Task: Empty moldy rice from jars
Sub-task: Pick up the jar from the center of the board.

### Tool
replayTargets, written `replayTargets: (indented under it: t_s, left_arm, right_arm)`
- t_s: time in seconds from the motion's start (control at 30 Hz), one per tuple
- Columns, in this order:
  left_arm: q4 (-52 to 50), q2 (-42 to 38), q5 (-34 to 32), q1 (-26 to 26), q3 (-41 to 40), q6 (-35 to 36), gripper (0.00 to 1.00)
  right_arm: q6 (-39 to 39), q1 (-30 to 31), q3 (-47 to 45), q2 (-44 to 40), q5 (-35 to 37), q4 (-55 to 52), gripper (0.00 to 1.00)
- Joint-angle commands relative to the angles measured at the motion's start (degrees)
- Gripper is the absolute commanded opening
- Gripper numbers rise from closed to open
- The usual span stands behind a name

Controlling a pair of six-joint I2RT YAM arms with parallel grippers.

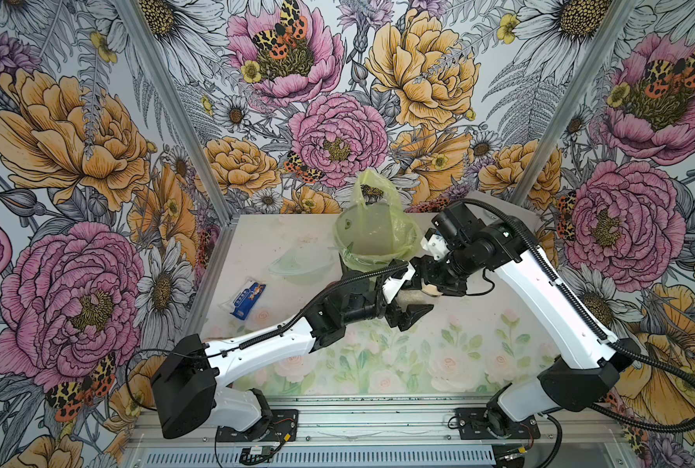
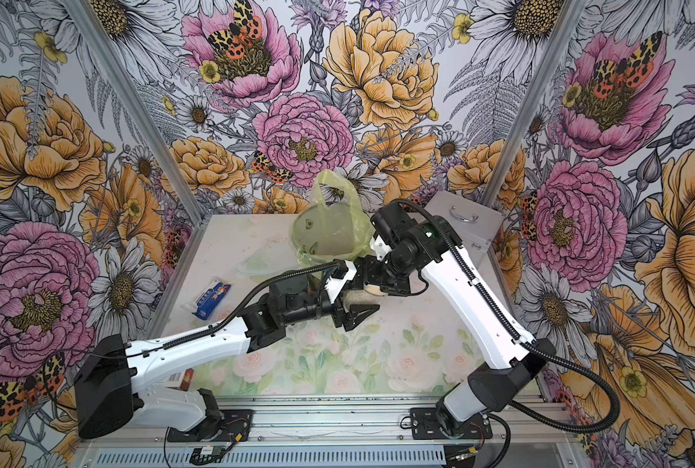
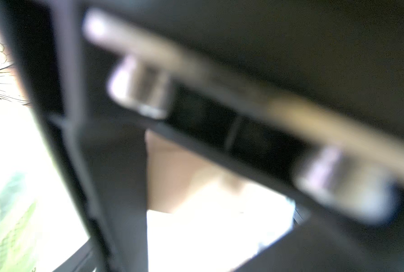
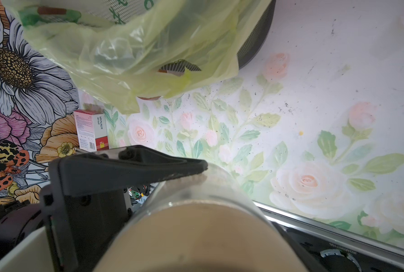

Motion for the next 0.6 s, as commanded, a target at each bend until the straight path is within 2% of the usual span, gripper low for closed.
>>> replayTargets:
  t_s: [0.0, 0.1, 0.13, 0.57]
  left_arm:
    - [-7.7, 1.3, -3.8, 0.8, -1.3, 0.9, 0.00]
    - [-7.7, 1.1, -3.9, 0.9, -1.2, 1.0, 0.00]
    - [-7.7, 1.0, -3.8, 0.9, -1.3, 1.0, 0.00]
    - [-8.4, 0.4, -3.6, 1.5, -2.4, 1.7, 0.00]
  right_arm:
    - [1.5, 1.9, 2.9, -3.3, -8.9, 6.6, 0.87]
    - [1.7, 2.0, 2.7, -3.2, -9.4, 7.1, 0.99]
    - [1.6, 2.1, 2.7, -3.2, -9.5, 7.2, 1.00]
    - [2.9, 2.4, 2.5, -4.0, -9.5, 9.7, 1.00]
